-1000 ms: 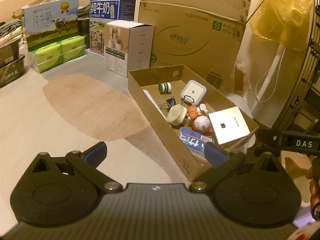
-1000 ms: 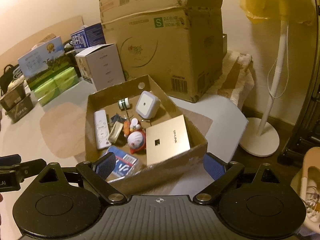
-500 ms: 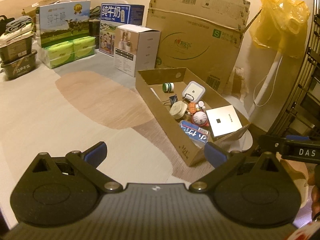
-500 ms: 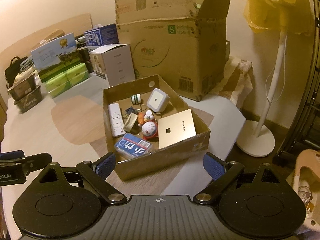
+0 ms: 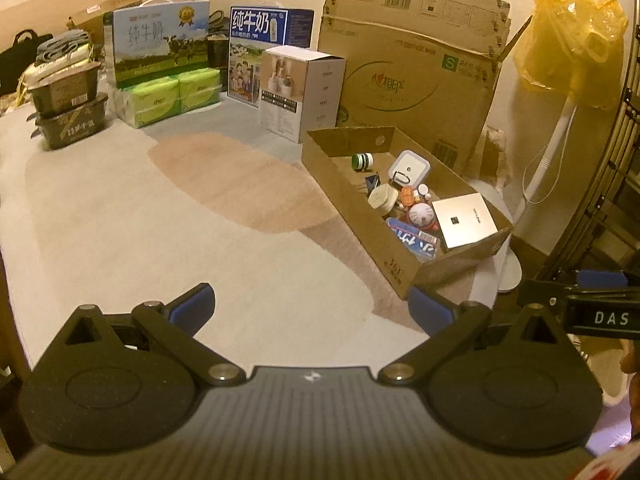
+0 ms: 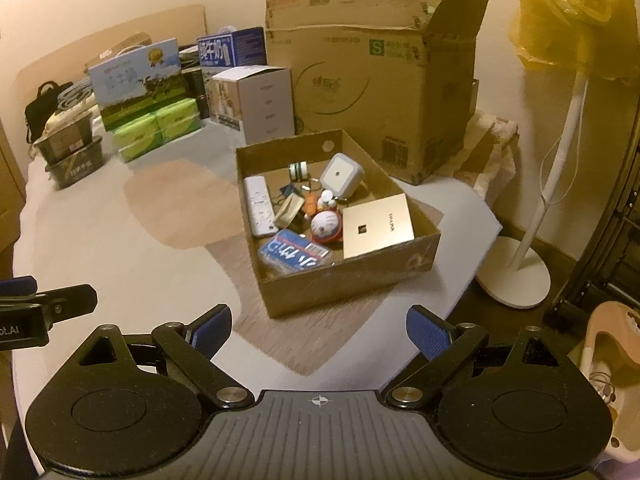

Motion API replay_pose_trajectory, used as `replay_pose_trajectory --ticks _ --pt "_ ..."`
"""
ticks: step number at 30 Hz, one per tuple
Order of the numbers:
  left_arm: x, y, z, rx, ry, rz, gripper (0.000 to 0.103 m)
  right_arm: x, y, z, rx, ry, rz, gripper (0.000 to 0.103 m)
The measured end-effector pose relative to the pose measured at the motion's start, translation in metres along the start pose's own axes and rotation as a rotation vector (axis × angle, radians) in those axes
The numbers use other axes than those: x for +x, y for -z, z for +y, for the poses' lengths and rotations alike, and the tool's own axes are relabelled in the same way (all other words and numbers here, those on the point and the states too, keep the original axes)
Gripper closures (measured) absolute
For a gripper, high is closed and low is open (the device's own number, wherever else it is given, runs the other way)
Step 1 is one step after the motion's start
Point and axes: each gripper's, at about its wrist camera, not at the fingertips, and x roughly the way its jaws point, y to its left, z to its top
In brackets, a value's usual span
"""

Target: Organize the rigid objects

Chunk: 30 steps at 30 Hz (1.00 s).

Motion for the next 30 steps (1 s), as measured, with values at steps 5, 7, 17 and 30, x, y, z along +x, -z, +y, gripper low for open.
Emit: replay_pose_trajectory --ticks 5,7,17,30 --pt "-0.01 0.013 0.003 0.004 -0.012 0.014 0.001 -0.005 0.01 0.009 -0.027 -0.02 0.033 0.009" --pt "-0.012 0.017 0.004 0.007 -0.013 0.022 0.001 -0.006 0.015 0.011 -0.026 -0.03 0.045 0.009" --pt "-0.015 0.039 0.01 -0.009 -0.015 0.073 0.001 -0.011 0.028 0.018 -0.021 -0.049 0.068 0.009" --pt "-0.016 0.046 0.01 -0.004 -0.025 0.079 0.001 -0.007 0.034 0.024 -0.024 -0.071 0.084 0.009"
